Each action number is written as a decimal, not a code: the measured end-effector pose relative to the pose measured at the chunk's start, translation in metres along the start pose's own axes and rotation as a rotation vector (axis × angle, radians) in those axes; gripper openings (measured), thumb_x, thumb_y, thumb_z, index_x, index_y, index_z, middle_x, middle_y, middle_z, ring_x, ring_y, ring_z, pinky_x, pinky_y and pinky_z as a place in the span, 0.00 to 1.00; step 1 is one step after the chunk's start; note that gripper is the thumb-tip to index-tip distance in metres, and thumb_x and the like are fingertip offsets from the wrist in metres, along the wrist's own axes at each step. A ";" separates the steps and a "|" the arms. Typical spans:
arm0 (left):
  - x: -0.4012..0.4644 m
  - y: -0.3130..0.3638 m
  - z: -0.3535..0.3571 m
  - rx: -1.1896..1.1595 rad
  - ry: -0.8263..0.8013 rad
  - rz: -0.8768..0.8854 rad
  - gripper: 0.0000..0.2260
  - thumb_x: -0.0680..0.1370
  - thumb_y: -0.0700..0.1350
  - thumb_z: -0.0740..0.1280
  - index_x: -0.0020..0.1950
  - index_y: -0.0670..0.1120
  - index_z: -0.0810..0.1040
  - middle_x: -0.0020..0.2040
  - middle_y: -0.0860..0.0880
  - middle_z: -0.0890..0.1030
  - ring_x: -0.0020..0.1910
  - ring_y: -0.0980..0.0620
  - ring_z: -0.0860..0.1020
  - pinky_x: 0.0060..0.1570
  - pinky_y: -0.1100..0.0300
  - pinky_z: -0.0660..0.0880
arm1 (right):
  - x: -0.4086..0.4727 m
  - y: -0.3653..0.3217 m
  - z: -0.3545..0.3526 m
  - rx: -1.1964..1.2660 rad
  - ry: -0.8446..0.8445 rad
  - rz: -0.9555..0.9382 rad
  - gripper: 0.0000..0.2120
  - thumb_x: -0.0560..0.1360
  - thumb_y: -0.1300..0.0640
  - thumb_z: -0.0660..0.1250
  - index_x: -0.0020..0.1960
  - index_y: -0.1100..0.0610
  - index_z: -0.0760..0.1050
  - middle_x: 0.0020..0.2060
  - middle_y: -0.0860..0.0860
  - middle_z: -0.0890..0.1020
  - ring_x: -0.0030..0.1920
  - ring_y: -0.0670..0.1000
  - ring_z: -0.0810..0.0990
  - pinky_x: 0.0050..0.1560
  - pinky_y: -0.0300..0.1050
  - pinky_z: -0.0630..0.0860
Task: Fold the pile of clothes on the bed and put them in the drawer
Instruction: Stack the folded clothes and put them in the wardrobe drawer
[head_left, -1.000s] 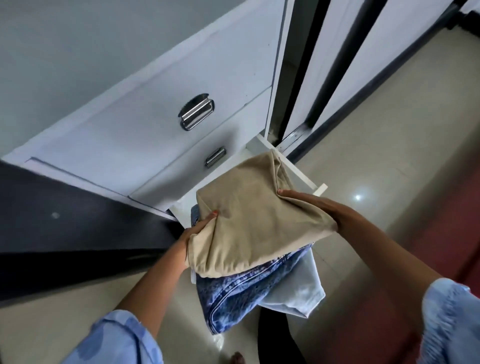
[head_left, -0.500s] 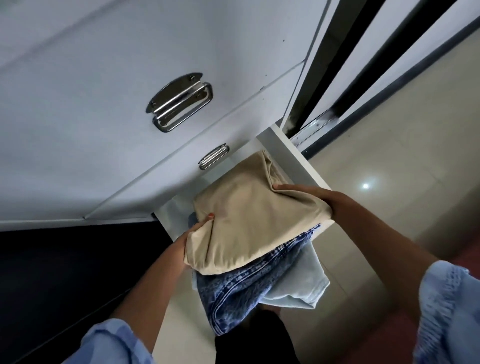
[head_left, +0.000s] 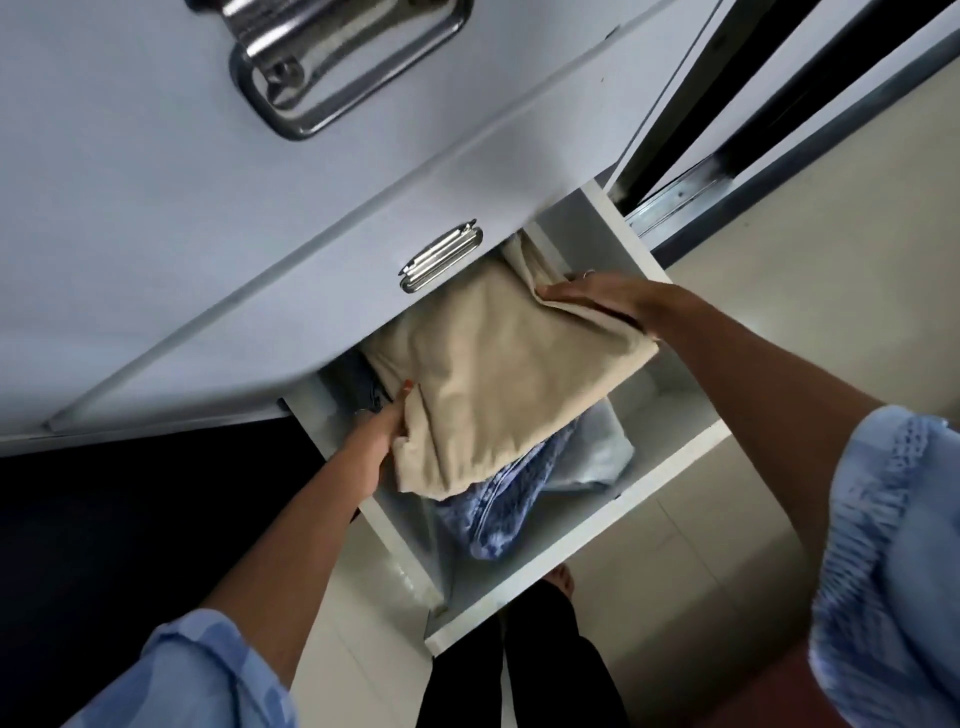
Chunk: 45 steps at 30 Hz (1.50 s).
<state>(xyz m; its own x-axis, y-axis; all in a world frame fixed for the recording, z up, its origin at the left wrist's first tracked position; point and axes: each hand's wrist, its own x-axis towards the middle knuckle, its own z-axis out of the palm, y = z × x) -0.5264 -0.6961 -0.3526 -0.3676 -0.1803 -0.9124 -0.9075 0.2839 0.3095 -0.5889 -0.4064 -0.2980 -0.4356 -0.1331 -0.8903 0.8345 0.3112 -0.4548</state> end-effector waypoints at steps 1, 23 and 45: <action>-0.005 0.003 0.005 0.142 0.021 0.014 0.31 0.73 0.57 0.71 0.67 0.37 0.70 0.63 0.40 0.76 0.57 0.44 0.77 0.57 0.55 0.73 | 0.006 0.003 0.002 -0.073 0.101 -0.016 0.21 0.75 0.49 0.68 0.67 0.50 0.72 0.53 0.50 0.79 0.45 0.48 0.76 0.42 0.40 0.71; -0.097 -0.085 0.087 1.569 -0.240 1.218 0.46 0.69 0.53 0.72 0.79 0.54 0.46 0.79 0.47 0.55 0.75 0.42 0.60 0.71 0.41 0.57 | -0.067 0.179 0.022 -1.723 0.021 -0.521 0.36 0.74 0.49 0.69 0.77 0.55 0.58 0.74 0.57 0.64 0.73 0.56 0.65 0.74 0.54 0.55; -0.068 0.064 0.005 2.178 0.452 1.059 0.40 0.74 0.30 0.53 0.74 0.46 0.28 0.72 0.43 0.24 0.72 0.44 0.27 0.68 0.44 0.30 | -0.007 -0.016 0.079 -0.931 0.904 -0.471 0.32 0.67 0.70 0.64 0.71 0.61 0.64 0.70 0.57 0.65 0.70 0.58 0.64 0.70 0.53 0.60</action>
<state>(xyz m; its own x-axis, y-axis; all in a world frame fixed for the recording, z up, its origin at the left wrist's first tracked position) -0.5585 -0.6607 -0.2717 -0.6173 0.5764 -0.5354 0.7867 0.4468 -0.4261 -0.5726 -0.4850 -0.2864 -0.9755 0.1391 -0.1703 0.1729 0.9637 -0.2033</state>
